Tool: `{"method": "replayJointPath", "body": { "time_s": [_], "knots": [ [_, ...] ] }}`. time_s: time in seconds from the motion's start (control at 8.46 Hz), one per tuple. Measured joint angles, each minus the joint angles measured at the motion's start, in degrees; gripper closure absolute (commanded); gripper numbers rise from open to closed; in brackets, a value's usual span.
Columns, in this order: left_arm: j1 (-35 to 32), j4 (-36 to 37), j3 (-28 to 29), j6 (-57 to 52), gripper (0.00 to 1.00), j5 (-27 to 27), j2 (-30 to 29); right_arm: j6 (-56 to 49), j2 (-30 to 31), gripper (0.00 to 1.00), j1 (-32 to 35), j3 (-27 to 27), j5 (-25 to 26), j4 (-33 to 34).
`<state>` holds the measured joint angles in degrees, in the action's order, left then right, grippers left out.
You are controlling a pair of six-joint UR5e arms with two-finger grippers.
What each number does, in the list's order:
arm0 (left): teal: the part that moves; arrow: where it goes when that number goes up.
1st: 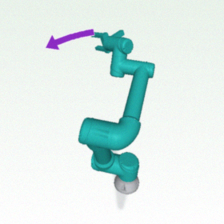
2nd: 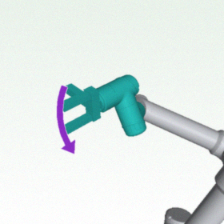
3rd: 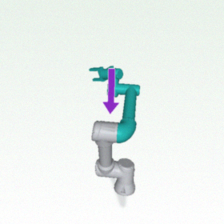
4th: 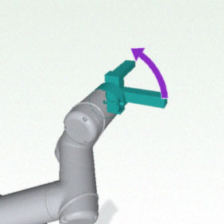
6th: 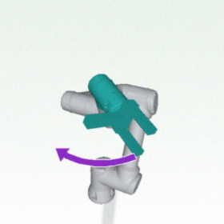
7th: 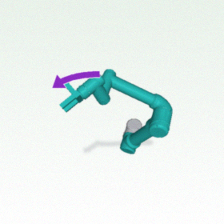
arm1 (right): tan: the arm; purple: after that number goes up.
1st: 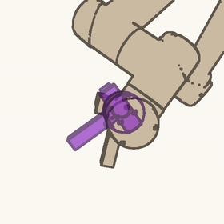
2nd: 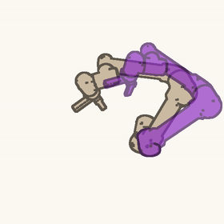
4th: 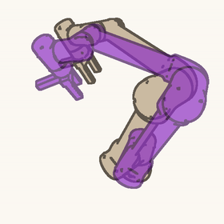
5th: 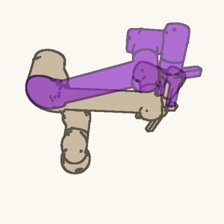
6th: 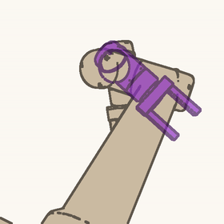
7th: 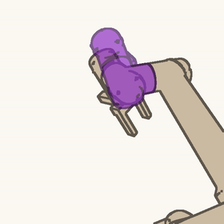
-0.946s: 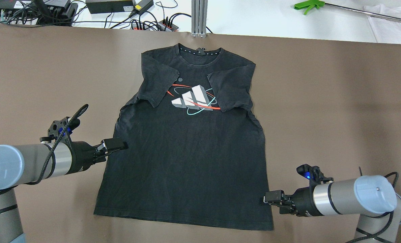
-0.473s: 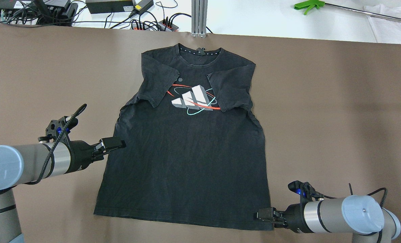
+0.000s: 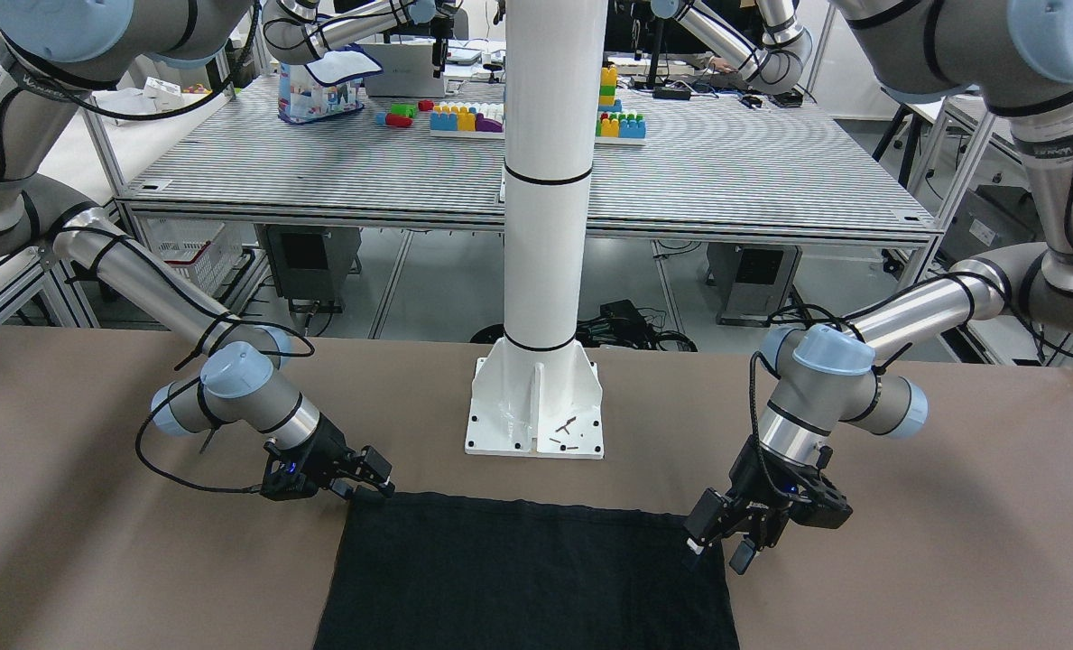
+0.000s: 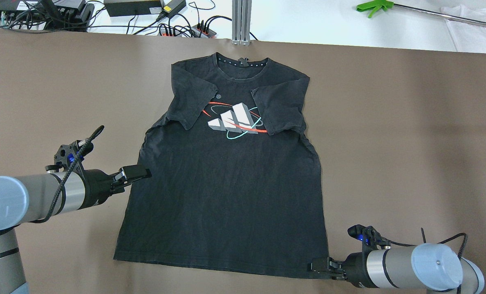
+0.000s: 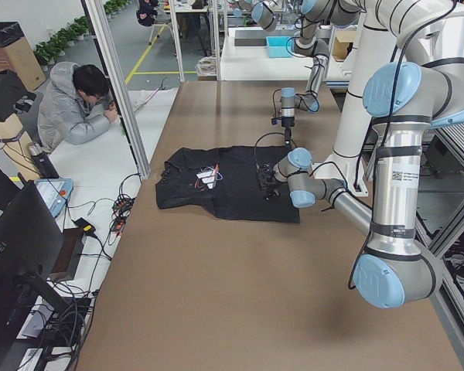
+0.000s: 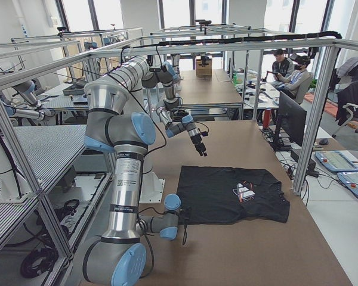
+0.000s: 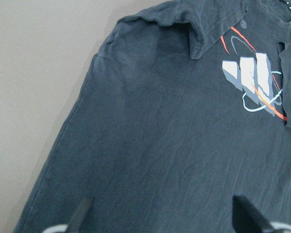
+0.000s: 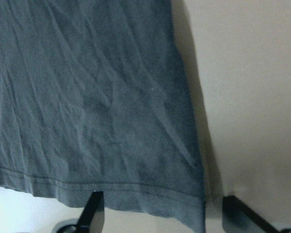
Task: Fold clothes
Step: 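Grasp the hem corners nearest the robot with both grippers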
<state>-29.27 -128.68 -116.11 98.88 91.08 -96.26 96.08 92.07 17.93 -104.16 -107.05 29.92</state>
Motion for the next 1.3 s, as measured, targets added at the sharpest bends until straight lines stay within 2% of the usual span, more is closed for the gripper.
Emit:
{"method": "replayJointPath", "body": {
  "time_s": [0.24, 0.95, 1.3],
  "knots": [
    [0.0, 0.0, 0.1, 0.0, 0.01, 0.0, -0.1, 0.0, 0.0, 1.0, -0.4, 0.0, 1.4, 0.0],
    [0.2, 0.0, 0.1, 0.0, 0.0, 0.0, -0.3, 0.0, -0.2, 1.0, 2.4, -1.3, 0.2, -0.1],
    [5.5, -0.8, -0.1, 0.0, 0.0, -3.1, 2.4, 0.0, -0.2, 1.0, 4.3, -1.7, 0.3, -0.3]
  ]
}}
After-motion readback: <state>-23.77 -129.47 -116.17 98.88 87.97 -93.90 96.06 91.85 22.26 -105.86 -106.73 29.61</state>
